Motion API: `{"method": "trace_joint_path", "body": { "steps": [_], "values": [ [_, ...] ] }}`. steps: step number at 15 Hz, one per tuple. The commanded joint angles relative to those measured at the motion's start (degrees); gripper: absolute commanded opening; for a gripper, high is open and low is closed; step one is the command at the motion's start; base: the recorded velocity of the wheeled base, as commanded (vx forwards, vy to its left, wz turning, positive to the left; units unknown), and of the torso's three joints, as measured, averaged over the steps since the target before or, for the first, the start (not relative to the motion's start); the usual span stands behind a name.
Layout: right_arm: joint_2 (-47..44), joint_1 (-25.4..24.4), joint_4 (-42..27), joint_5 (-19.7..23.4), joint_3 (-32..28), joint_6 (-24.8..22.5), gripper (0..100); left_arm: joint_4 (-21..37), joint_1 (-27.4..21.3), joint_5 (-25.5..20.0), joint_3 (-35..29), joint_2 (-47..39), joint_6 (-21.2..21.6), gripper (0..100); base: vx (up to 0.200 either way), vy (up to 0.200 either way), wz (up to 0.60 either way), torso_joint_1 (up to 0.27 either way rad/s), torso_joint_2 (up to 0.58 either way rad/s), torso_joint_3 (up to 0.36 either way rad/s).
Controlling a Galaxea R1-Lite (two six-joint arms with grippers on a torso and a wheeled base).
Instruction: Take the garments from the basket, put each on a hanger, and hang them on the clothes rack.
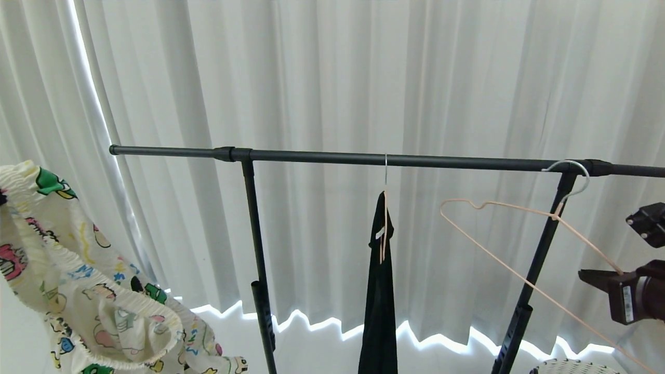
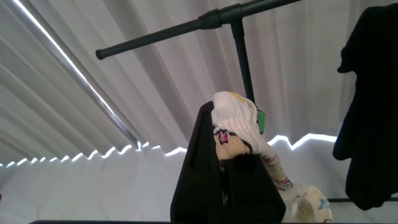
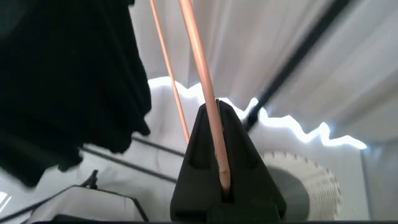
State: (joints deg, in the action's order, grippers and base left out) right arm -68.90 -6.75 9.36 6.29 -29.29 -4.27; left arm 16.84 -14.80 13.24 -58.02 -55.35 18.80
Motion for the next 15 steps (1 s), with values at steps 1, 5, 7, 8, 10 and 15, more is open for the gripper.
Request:
{"method": "trace_joint_path", "body": {
  "steps": [1,5,7,8,10,15],
  "values": [
    [6.1,-0.1,-2.8,-0.4,1.4,-0.3,0,0.0,-0.1,0.0,0.1,0.0,0.0,0,-0.200,0.000,0.00,-0.002,0.00,0.002],
    [13.6,-1.3,-10.4,-0.3,1.4,-3.2,0,0.0,-0.1,-0.1,0.9,-0.5,0.0,0,-0.200,0.000,0.00,0.002,0.00,0.004],
    [16.9,-3.0,-13.2,-0.2,1.3,-3.2,0,0.0,-0.1,-0.2,1.4,-0.6,-0.1,0,-0.200,0.000,0.00,0.002,0.00,0.010],
    [17.9,-3.8,-14.0,-0.2,1.3,-3.2,0,0.0,-0.1,-0.3,1.7,-0.7,-0.1,0,-0.200,0.000,0.00,0.002,-0.01,0.002],
    [18.9,-5.6,-14.1,-0.1,0.8,-3.4,0,0.0,-0.1,-0.3,1.8,-1.2,-0.1,0,0.000,0.000,0.00,0.000,0.00,0.000],
    [15.2,-14.7,-14.0,0.3,-4.1,-3.2,0,0.0,-0.2,-0.3,1.3,-6.8,-1.4,0,0.000,0.000,0.00,0.000,0.00,0.000]
  ]
}}
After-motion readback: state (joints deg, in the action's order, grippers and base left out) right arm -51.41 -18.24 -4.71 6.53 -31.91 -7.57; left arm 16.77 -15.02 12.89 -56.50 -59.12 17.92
